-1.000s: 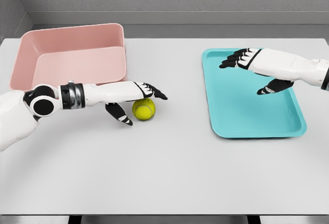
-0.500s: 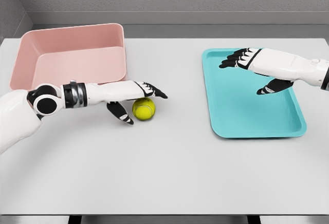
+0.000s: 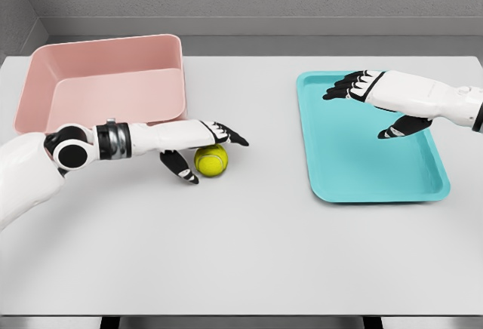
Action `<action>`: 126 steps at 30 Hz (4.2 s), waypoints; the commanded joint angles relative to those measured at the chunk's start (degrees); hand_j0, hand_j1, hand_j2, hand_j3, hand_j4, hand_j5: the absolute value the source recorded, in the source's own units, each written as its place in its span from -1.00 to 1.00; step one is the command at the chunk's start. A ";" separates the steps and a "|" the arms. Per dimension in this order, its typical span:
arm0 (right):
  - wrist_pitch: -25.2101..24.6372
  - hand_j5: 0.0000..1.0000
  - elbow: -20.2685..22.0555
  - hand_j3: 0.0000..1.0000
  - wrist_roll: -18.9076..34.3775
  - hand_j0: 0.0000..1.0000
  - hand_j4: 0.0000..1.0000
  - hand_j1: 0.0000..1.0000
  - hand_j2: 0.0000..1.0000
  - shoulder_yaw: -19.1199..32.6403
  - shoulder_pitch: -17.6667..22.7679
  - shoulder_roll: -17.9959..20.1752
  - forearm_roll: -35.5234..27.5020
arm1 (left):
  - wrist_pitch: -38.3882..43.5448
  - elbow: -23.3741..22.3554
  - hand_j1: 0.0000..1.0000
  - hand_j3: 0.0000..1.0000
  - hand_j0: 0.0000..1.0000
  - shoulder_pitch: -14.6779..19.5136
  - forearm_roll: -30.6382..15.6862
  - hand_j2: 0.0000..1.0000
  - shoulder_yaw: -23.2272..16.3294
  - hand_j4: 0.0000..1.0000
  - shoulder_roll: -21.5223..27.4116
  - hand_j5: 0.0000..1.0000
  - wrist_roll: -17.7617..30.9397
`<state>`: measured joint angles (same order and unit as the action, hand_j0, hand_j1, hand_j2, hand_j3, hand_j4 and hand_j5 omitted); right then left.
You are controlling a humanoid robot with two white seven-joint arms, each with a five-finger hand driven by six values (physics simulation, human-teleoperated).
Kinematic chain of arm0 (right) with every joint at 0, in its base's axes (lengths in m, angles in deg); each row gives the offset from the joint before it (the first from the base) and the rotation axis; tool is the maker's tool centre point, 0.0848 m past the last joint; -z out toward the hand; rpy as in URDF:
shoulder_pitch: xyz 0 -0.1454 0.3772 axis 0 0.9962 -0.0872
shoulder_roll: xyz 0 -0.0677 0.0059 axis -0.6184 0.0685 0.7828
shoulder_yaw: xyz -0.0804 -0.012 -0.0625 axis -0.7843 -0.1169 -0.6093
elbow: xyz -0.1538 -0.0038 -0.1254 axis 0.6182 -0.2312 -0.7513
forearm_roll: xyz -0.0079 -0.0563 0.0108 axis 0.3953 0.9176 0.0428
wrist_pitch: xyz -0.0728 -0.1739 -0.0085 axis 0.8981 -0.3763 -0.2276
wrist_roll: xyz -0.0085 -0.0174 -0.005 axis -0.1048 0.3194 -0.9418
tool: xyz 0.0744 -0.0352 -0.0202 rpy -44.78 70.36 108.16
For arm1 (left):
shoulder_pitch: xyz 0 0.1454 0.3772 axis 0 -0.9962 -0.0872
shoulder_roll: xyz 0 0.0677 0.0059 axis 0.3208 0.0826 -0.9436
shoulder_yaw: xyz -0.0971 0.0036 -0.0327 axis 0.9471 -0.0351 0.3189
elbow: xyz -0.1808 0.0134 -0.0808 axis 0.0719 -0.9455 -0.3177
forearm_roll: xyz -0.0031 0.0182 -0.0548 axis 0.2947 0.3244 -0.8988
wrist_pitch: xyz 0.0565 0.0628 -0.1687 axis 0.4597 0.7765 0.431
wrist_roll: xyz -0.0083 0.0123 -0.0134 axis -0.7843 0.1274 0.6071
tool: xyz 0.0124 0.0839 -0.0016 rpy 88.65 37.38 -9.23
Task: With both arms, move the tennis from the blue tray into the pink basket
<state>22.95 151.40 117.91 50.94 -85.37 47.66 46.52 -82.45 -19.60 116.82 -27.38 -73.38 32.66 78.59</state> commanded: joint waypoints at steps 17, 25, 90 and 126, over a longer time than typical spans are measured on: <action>-0.15 1.00 -0.01 1.00 -0.03 1.00 1.00 1.00 1.00 0.03 0.00 -0.05 -0.38 | 0.10 -0.59 0.62 0.62 0.62 -0.09 -0.33 0.62 -0.03 0.62 -0.02 0.62 0.77; -0.15 1.00 -0.01 1.00 -0.03 1.00 1.00 1.00 1.00 0.03 0.00 -0.23 -0.46 | 0.10 -0.59 0.45 0.45 0.45 -0.09 -0.33 0.45 -0.03 0.45 0.06 0.45 0.77; -0.15 1.00 -0.09 1.00 -0.21 1.00 1.00 1.00 1.00 0.03 0.00 -0.41 -0.46 | 0.10 8.47 0.16 0.16 0.16 5.36 -6.66 0.16 4.19 0.16 6.74 0.16 -0.73; -0.15 1.00 -0.09 1.00 -0.12 1.00 1.00 1.00 1.00 -0.06 0.09 -0.05 -1.17 | 0.10 2.22 0.16 0.16 0.16 3.96 -6.48 0.16 10.87 0.16 10.88 0.16 -1.25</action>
<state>22.95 151.30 117.78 50.92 -85.28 47.55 45.74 -82.48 -16.60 120.60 -33.44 -62.66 43.42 77.42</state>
